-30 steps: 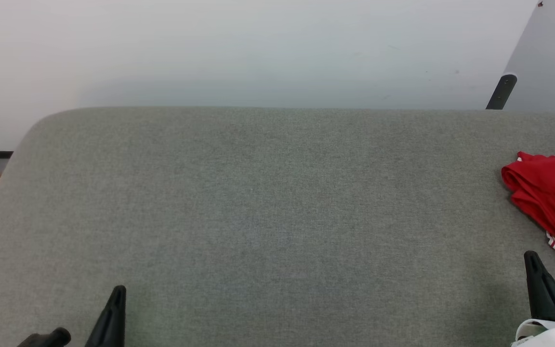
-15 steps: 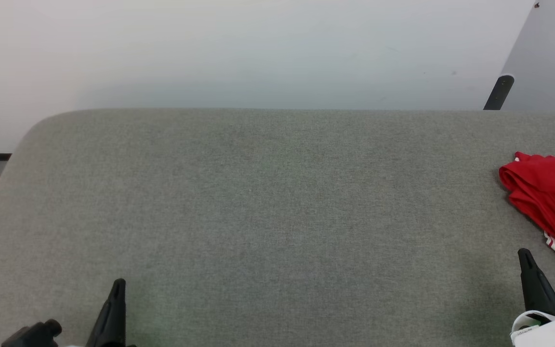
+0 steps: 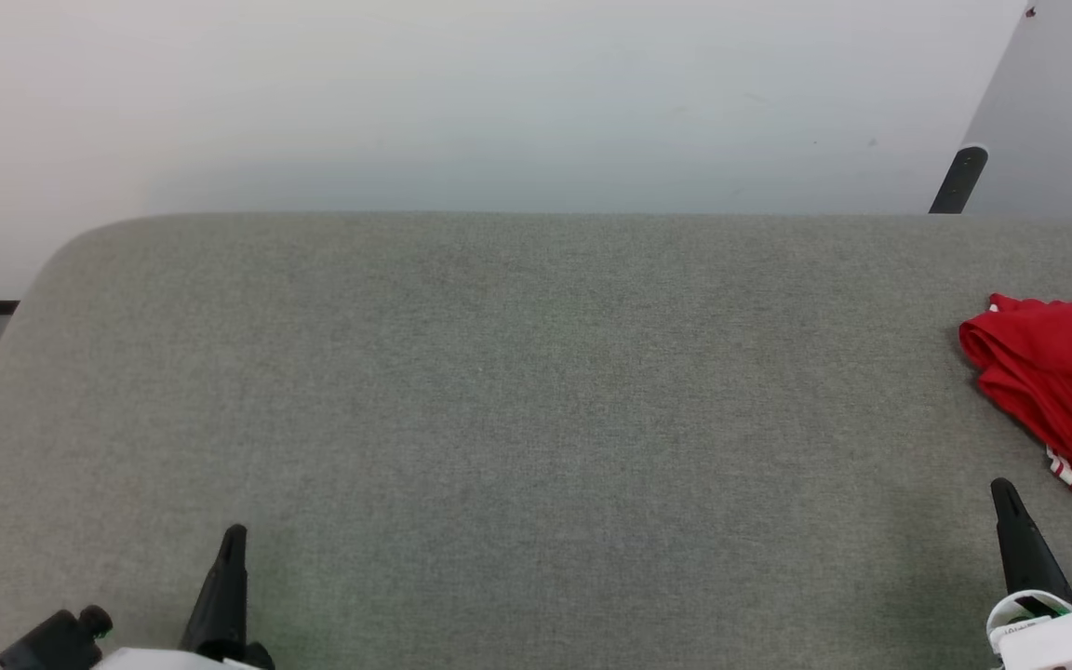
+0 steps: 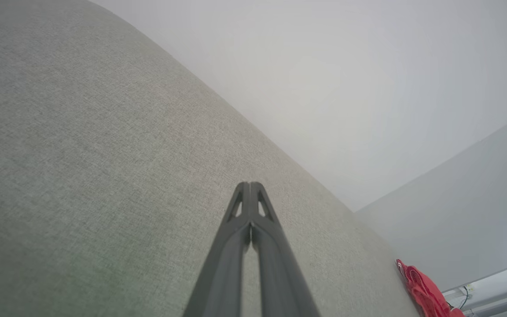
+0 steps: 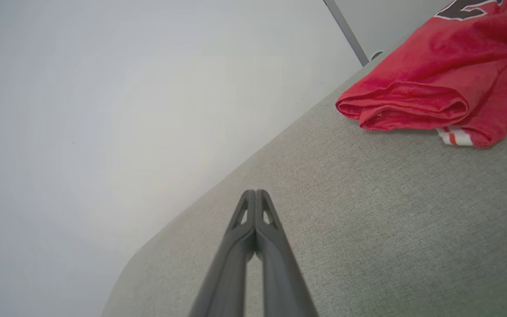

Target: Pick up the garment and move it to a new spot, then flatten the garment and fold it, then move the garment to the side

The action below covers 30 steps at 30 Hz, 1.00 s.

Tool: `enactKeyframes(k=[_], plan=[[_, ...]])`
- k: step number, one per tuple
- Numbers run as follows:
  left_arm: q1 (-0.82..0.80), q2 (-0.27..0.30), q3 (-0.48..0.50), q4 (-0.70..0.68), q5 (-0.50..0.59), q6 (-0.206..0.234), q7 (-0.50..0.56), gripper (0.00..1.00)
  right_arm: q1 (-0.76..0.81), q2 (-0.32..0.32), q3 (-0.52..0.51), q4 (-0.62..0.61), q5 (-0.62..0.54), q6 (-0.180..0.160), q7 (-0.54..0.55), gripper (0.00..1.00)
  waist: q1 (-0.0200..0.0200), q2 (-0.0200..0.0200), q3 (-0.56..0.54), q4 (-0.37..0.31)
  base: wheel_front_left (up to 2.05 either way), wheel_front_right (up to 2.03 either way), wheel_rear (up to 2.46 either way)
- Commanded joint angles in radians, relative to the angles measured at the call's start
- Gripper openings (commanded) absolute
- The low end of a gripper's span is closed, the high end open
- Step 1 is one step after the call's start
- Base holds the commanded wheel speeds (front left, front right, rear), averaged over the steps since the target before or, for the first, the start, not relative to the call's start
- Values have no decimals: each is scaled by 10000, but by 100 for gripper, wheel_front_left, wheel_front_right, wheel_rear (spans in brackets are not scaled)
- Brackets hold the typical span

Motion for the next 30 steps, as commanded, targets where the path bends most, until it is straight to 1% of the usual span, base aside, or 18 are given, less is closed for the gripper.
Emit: enactKeyframes(k=[1,30], plan=[[-258,32,81,-77,-225,1,46,0,-282,-11,-5,-60,278,0,41,0,0,0,-2,-3,0,0,0],[-845,-510,367,324,-3057,0,947,0,-741,241,14,679,3189,-2,422,0,0,0,-70,-100,0,0,0]])
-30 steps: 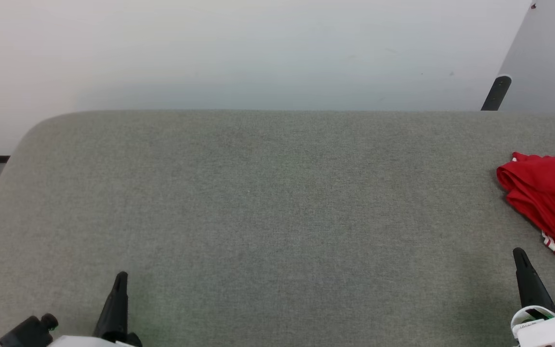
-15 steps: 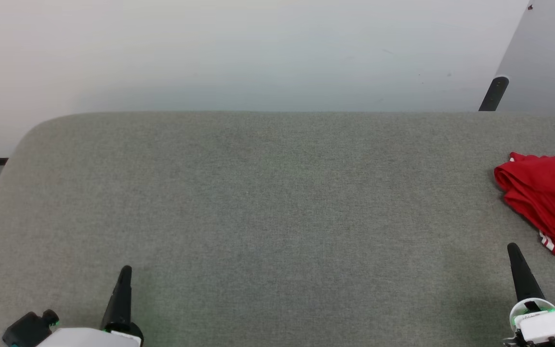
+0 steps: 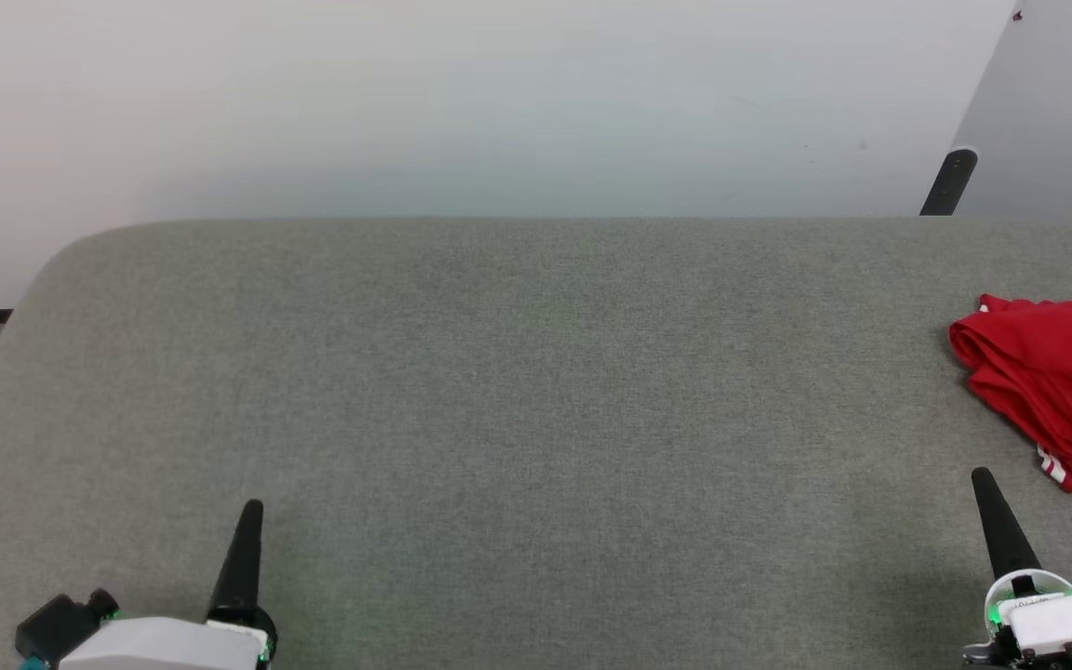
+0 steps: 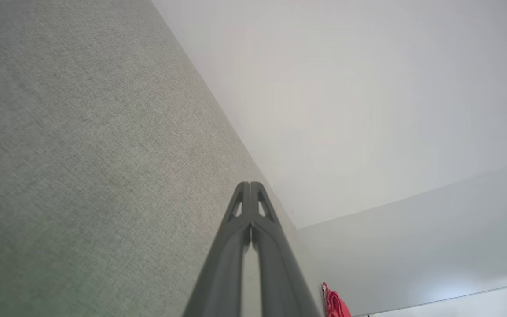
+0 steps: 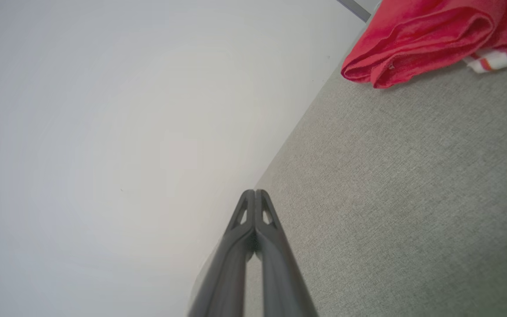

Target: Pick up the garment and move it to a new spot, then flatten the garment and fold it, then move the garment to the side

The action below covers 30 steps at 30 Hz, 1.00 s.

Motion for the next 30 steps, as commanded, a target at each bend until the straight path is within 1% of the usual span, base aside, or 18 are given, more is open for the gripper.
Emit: enactKeyframes(k=[1,17,30], plan=[[-176,10,74,-44,-235,0,43,0,-207,5,10,-23,244,-3,34,0,0,-1,-3,-4,0,0,0],[-456,-245,213,141,-1467,-1,457,0,-425,121,19,310,1546,-3,210,0,0,-1,-41,-57,0,0,0],[-631,-422,312,271,-2279,-1,731,0,-534,196,27,532,2374,-3,317,0,0,-1,-69,-97,0,0,0]])
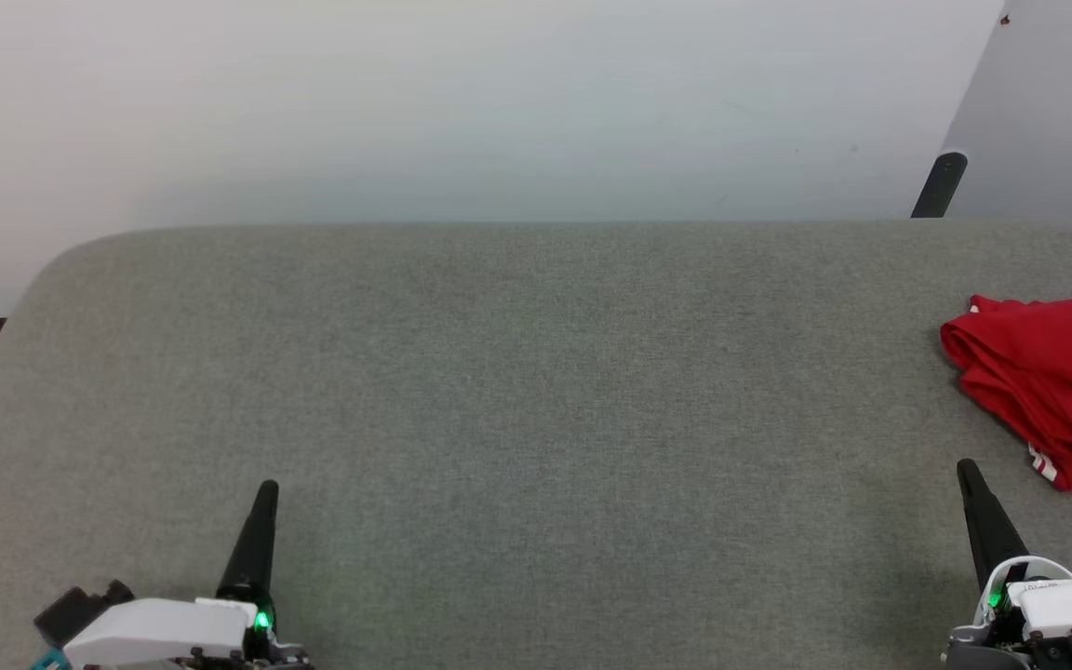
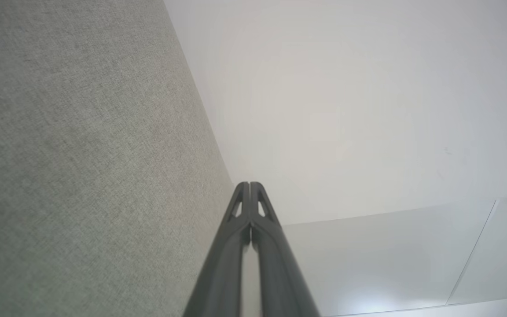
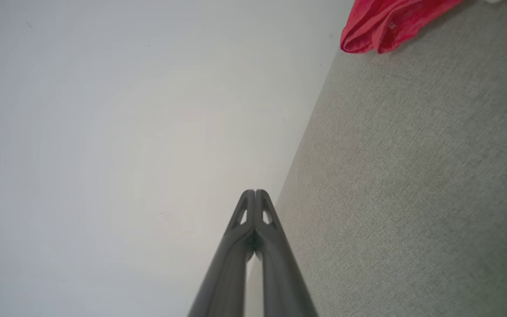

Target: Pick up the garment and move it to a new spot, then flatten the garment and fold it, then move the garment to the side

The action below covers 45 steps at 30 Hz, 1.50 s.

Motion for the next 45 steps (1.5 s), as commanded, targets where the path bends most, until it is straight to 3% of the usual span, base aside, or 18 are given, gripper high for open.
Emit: enactKeyframes(k=[1,31,45], plan=[[-162,-4,49,-3,-147,-3,42,0,-149,8,21,-11,132,-1,35,0,0,-1,-1,-1,0,0,0],[-517,-385,264,270,-1855,-3,630,0,-454,181,35,468,1941,-3,272,0,0,-1,-72,-101,0,0,0],[-527,-398,287,266,-1818,-3,664,0,-391,178,35,462,1931,-3,267,0,0,-1,-73,-103,0,0,0]])
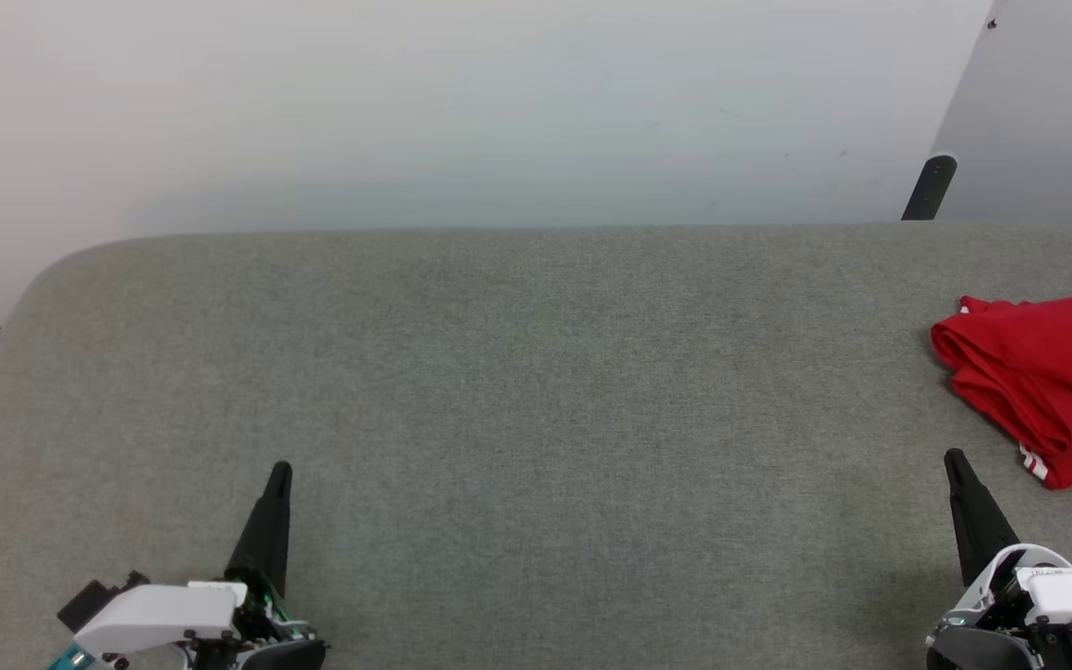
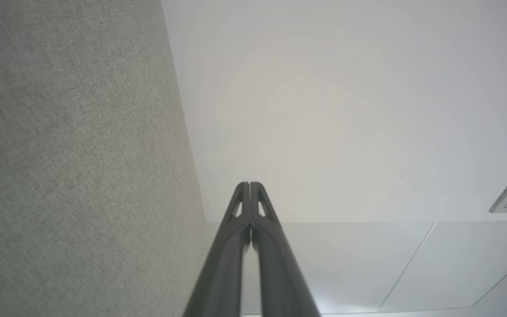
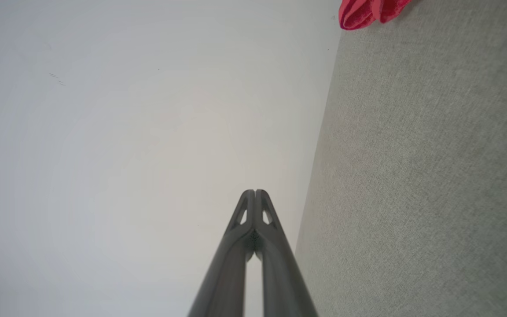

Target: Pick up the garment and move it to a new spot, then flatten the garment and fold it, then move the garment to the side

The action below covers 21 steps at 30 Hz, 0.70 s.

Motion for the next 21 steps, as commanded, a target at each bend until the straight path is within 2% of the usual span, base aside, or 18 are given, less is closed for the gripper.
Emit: enactKeyframes(k=[1,21], plan=[[-107,-16,28,12,-7,-3,39,0,-23,32,27,4,29,-3,11,0,0,0,0,0,0,0,0],[-110,-39,57,13,29,-3,52,0,-22,32,33,4,35,-2,5,0,0,0,0,0,0,0,0]])
